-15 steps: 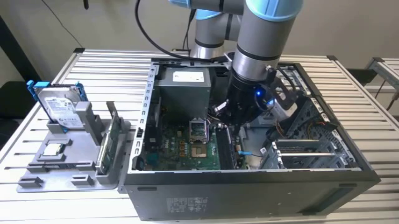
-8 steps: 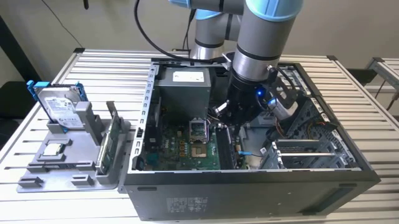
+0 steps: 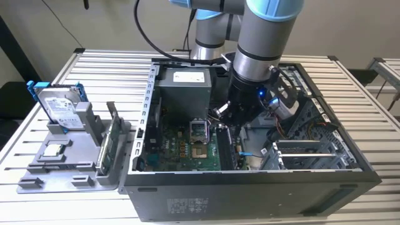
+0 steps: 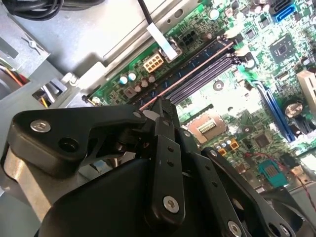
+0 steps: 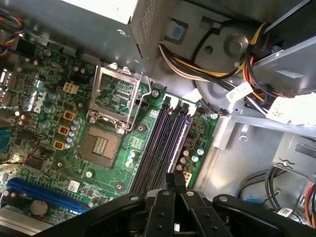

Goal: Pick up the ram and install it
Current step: 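Press down the ram until it locks into place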

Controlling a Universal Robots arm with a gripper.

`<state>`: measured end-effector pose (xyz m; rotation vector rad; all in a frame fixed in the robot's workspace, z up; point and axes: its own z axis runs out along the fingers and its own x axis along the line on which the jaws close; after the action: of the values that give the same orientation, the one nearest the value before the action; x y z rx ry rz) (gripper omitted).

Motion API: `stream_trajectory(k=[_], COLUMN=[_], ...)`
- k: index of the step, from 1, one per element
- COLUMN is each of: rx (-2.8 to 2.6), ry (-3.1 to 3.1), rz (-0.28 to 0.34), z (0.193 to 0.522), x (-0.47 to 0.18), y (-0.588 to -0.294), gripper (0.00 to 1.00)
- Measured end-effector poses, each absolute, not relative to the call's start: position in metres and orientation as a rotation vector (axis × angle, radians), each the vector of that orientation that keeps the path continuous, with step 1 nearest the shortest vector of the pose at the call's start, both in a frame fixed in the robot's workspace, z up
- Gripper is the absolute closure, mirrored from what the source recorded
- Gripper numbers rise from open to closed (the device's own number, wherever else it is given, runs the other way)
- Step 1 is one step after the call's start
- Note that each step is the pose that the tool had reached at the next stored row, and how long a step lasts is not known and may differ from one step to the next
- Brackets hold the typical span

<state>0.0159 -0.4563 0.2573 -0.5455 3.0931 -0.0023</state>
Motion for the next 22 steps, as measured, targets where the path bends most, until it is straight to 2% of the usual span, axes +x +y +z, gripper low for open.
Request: stream_trajectory(k=[22], rx=[-0.756], ry=[3.048], rz=[-0.002], z=[0.2573], x=[0.0160], y=[-0.4562], gripper=[0.89])
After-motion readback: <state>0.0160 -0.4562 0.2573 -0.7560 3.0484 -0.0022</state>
